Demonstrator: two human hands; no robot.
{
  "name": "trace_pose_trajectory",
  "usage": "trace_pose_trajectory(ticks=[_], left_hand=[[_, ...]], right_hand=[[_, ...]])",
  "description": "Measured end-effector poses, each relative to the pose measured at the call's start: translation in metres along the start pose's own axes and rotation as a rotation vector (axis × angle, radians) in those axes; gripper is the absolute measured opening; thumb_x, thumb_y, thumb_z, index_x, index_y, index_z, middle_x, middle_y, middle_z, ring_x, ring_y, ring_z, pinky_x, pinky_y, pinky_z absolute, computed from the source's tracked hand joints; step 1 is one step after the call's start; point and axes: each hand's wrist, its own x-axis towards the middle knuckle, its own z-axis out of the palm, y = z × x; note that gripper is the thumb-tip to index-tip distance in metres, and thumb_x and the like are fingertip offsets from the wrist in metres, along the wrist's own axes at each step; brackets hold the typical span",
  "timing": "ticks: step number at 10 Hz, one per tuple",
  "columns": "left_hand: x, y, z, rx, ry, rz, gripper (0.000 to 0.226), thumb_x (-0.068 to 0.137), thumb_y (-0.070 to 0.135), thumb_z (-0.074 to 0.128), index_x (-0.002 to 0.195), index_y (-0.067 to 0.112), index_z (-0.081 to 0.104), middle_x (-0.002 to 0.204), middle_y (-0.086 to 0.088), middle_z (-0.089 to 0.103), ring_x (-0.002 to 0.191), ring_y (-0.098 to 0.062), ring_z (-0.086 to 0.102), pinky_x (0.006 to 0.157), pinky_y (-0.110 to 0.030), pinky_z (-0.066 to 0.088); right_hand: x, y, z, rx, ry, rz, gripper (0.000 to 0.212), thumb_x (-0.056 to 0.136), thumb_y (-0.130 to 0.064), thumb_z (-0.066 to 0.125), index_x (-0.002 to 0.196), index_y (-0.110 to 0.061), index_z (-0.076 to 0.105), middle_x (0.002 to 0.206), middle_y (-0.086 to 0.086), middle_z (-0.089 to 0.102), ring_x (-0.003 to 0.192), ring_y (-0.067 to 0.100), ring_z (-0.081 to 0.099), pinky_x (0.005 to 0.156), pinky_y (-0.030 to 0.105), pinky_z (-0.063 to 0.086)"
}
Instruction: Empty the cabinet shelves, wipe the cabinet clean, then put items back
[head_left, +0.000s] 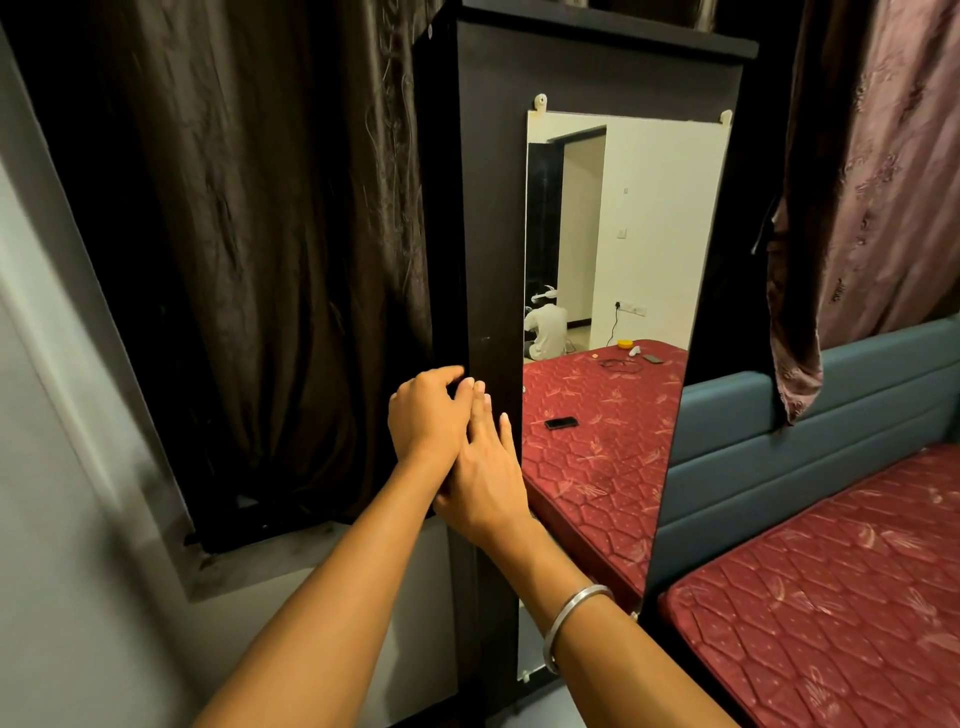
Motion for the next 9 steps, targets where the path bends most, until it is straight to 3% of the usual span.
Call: trace_pose_trajectory(ticks=[1,4,7,9], left_hand=[[-0.002,0.003,-0.002,0.022,-0.011,-0.009,0.032,0.096,0.036,0.062,0.125,0.024,0.069,0.117,0.000,0.073,0.107,-0.020,0.068,0.092,-0.042,0.056],[-0.012,0.005,-0.040,0.202,-0.025,0.202,0.039,0.098,0.036,0.053,0.133,0.023,0.062,0.132,0.002,0.065,0.122,-0.019,0.059,0.102,-0.039,0.048],[-0.010,0.001,-0.094,0.317,0.016,0.283,0.040,0.097,0.033,0.053,0.134,0.020,0.061,0.133,0.002,0.064,0.122,-0.022,0.058,0.102,-0.040,0.047],[-0.004,-0.006,-0.135,0.424,0.115,0.326,0.041,0.096,0.032,0.055,0.135,0.020,0.059,0.135,0.002,0.062,0.124,-0.021,0.055,0.103,-0.039,0.044]], right_hand=[[0.000,0.001,-0.004,-0.012,-0.024,-0.008,0.110,0.080,-0.036,0.069,0.156,-0.012,-0.008,0.164,0.019,-0.003,0.152,0.032,-0.005,0.122,0.051,0.007],[-0.004,-0.002,-0.023,0.009,-0.027,0.000,0.084,0.084,-0.022,0.060,0.155,-0.008,0.016,0.162,0.023,0.010,0.151,0.037,0.009,0.121,0.053,0.015],[0.007,-0.031,-0.053,0.080,0.104,-0.086,0.062,0.087,-0.022,0.055,0.146,-0.010,0.038,0.160,0.018,0.023,0.149,0.034,0.019,0.121,0.049,0.020],[0.030,-0.053,-0.075,0.065,0.188,-0.169,0.065,0.085,-0.023,0.057,0.145,-0.007,0.039,0.159,0.018,0.025,0.149,0.032,0.022,0.119,0.049,0.025]])
